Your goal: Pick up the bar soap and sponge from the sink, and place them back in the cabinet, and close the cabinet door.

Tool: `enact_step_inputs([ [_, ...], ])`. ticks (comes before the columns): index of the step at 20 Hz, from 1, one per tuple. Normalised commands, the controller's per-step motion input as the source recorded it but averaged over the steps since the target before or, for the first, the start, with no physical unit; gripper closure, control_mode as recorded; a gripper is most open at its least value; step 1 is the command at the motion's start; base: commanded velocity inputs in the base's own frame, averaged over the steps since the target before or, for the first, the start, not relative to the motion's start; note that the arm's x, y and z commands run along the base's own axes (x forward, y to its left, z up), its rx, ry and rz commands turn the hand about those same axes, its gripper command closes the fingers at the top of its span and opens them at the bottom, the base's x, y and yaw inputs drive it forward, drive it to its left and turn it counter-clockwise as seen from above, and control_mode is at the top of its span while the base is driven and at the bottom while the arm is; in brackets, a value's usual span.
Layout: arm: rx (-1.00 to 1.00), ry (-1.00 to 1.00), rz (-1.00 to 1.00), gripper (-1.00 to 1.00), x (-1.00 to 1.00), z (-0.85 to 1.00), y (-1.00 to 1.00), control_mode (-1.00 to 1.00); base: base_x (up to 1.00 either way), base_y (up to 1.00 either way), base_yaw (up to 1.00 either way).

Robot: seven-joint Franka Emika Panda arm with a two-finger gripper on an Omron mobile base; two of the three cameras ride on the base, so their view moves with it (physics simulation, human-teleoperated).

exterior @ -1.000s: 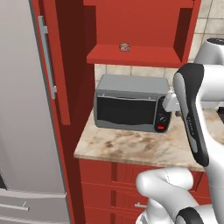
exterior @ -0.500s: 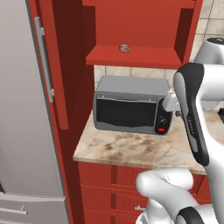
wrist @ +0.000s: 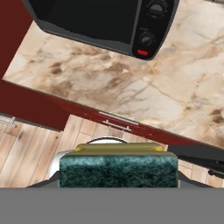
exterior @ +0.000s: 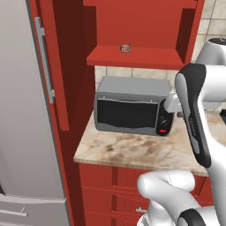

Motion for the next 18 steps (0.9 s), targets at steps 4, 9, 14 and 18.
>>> enact_step_inputs([
  [4,0.00,-0.04,0.00,1.00,0.02,0.30,0.00,-1.00,0.00,0.00,0.00],
  [9,0.00,-0.13,0.00,1.00,0.09,0.42,0.09,-1.00,0.00,0.00,0.00],
  [14,0.00,-0.17,-0.01,1.00,0.15,0.38,0.23,-1.00,0.00,0.00,0.00],
  [18,0.00,-0.18,-0.06,1.00,0.24,0.35,0.17,-1.00,0.00,0.00,0.00],
])
